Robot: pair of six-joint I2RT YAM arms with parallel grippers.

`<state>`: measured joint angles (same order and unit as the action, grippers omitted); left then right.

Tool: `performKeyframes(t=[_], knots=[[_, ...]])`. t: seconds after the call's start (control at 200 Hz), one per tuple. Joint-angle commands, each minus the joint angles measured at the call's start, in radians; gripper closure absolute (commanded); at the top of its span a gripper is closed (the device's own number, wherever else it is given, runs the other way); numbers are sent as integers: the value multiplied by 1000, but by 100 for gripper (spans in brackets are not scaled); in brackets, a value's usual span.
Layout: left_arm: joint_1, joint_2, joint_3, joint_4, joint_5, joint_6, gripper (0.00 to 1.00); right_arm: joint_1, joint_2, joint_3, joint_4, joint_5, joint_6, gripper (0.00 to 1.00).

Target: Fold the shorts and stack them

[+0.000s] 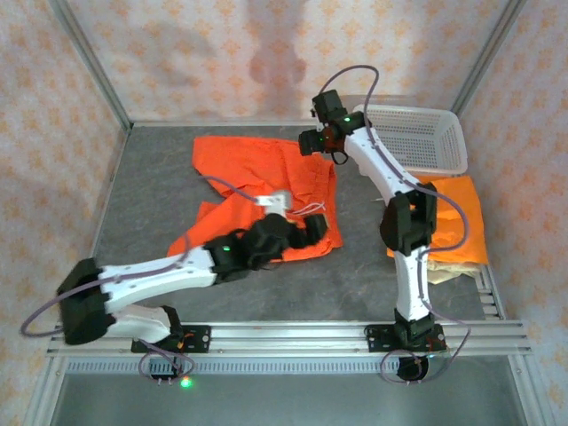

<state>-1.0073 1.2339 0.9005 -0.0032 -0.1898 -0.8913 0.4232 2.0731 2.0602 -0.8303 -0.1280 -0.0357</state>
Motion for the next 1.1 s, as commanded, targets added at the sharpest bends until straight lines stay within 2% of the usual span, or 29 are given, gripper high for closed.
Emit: performKeyframes(t=[0.0, 0.16, 0.305, 0.405, 0.595, 0.671, 0.796, 1.096], knots=[[95, -165, -86, -228, -82, -2, 0, 2, -189, -135, 61, -138, 86, 10], [305, -393, -197, -467, -32, -45, 0, 22, -397, -469, 234, -265, 206, 5], [529, -518, -339, -517, 118, -68, 0, 72, -504, -731, 367, -322, 310, 4], [669, -535, -425, -483, 241, -81, 0, 117, -532, -851, 435, -344, 369, 3], [836, -460, -458, -444, 337, -39, 0, 196, -531, -978, 501, -337, 421, 2], [884, -398, -403, -435, 364, 4, 0, 207, -507, -1005, 502, -330, 428, 2], [934, -266, -250, -481, 349, 100, 2, 207, -465, -1042, 491, -281, 441, 2], [947, 74, -6, -497, 323, 221, 11, 206, -383, -1099, 477, -219, 448, 2]])
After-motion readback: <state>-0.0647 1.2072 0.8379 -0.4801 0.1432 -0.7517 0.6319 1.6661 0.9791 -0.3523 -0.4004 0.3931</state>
